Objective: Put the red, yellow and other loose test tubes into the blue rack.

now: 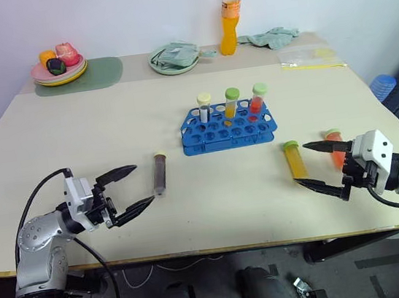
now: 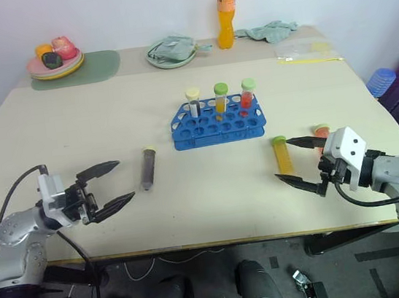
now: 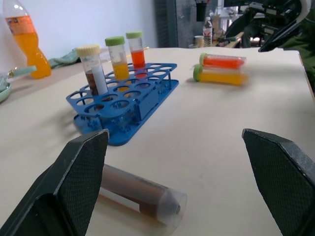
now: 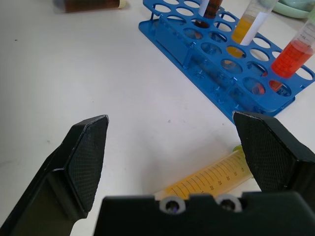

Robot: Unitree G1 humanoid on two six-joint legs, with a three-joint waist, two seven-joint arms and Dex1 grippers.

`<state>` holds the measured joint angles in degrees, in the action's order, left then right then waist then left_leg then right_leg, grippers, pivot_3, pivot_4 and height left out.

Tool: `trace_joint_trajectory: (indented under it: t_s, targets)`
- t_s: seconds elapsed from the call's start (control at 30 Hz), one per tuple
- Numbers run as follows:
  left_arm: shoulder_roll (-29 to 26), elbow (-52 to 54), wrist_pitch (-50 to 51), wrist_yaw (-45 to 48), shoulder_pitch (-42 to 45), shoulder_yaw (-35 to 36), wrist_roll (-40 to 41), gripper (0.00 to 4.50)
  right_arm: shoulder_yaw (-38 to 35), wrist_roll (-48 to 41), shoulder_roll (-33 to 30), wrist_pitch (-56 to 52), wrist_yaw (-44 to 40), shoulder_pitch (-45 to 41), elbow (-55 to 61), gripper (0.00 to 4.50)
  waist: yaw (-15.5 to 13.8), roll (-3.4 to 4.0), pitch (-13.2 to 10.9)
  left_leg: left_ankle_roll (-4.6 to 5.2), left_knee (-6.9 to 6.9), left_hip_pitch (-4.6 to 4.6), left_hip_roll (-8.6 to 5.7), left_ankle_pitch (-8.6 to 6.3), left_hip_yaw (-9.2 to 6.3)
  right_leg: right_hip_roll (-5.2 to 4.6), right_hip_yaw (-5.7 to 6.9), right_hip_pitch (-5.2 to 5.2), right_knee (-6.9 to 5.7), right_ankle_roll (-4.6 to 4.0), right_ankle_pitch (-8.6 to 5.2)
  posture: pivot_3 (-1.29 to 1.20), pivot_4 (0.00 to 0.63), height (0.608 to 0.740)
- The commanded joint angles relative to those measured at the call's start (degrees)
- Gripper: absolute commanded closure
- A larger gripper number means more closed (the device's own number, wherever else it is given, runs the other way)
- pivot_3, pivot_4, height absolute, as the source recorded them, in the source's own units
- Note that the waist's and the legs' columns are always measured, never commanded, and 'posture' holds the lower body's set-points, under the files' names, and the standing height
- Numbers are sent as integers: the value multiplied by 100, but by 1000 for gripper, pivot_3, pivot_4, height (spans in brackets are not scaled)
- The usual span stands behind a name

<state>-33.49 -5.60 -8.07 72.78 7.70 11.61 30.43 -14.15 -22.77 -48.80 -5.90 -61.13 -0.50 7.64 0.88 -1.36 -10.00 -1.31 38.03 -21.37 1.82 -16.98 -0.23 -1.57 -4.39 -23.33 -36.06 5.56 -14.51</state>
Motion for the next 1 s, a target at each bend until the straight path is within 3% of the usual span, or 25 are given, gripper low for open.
trace_joint_trajectory:
  t_s: [0.03,0.53,0.83,1.0]
  targets:
    - [-65,-48,-106,58,137,32,-9,28,-108,-47,0,9,52,-13,182,0,0,0,0,0,0,0,0,0,0,0,0,0,0,0,0,0,150,740]
    - [210,-342,102,-9,848,-175,78,28,-338,-291,96,-578,600,-452,235,0,13,0,0,0,1,-1,-1,0,-1,1,0,0,0,11,6,0,150,740]
    - [298,-462,270,185,972,-381,10,28,-333,-354,286,-2117,1899,-1394,389,0,-5,1,0,0,1,-3,-1,0,-4,2,0,-2,-2,7,4,0,150,740]
    - [368,-531,267,112,1260,-462,-56,28,117,39,22,-3339,2478,-1763,397,0,-7,0,0,0,2,-5,-2,0,-5,0,0,-2,0,1,1,0,150,740]
